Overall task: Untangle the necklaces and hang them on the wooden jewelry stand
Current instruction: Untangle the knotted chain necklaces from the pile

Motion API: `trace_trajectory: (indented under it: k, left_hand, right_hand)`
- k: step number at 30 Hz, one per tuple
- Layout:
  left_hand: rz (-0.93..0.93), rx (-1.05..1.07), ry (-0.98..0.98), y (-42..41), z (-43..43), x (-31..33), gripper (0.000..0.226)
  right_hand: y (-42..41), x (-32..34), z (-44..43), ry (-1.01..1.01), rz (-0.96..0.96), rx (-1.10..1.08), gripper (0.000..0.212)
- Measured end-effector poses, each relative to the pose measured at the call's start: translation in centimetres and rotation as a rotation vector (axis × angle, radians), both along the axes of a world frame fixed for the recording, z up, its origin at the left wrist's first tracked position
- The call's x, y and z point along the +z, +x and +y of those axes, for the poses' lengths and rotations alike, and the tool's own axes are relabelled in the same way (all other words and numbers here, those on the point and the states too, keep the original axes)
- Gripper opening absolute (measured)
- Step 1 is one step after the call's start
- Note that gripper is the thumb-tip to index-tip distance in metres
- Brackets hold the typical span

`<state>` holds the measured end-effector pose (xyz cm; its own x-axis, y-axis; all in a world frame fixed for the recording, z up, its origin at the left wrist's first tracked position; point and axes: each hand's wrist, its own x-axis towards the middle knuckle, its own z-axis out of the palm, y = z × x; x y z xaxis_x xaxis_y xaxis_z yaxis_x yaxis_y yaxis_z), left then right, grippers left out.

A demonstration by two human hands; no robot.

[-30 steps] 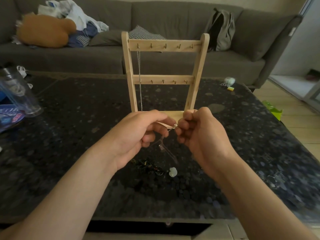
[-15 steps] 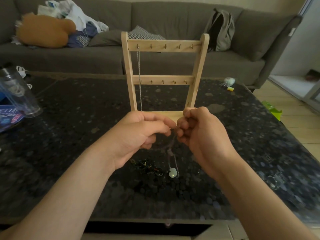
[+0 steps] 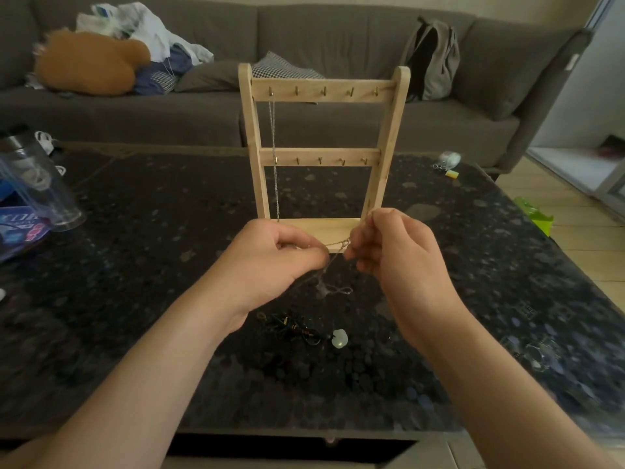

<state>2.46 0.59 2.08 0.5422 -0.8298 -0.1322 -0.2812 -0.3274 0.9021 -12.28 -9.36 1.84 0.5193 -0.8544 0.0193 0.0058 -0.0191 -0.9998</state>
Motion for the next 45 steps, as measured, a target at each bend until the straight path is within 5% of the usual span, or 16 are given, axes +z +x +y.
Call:
trace_trajectory:
  k: [13, 16, 19, 41, 45]
  left_hand:
    - [0.452, -0.233, -0.11, -0.1, 0.5, 0.9, 0.022]
    - [0.464, -0.183, -0.158, -0.1, 0.4, 0.8, 0.022]
    - [0.468, -0.127, -0.182, 0.0, 0.3, 0.6, 0.022]
    - [0.363, -0.062, -0.17, 0.5, 0.2, 0.6, 0.017]
    - [0.297, -0.067, -0.144, 0.7, 0.3, 0.7, 0.035]
  right_hand:
    - [-0.4, -0.4, 0.1, 0.185, 0.035, 0.096, 0.034]
    - [-0.5, -0.2, 0.4, 0.116, 0.042, 0.128, 0.016]
    - [-0.6, -0.2, 0.4, 0.094, 0.027, 0.145, 0.03]
    - [-0.3, -0.9, 0.5, -0.114, 0.052, 0.142, 0.037]
    - [-0.5, -0.6, 0.4, -0.071, 0.087, 0.139, 0.039]
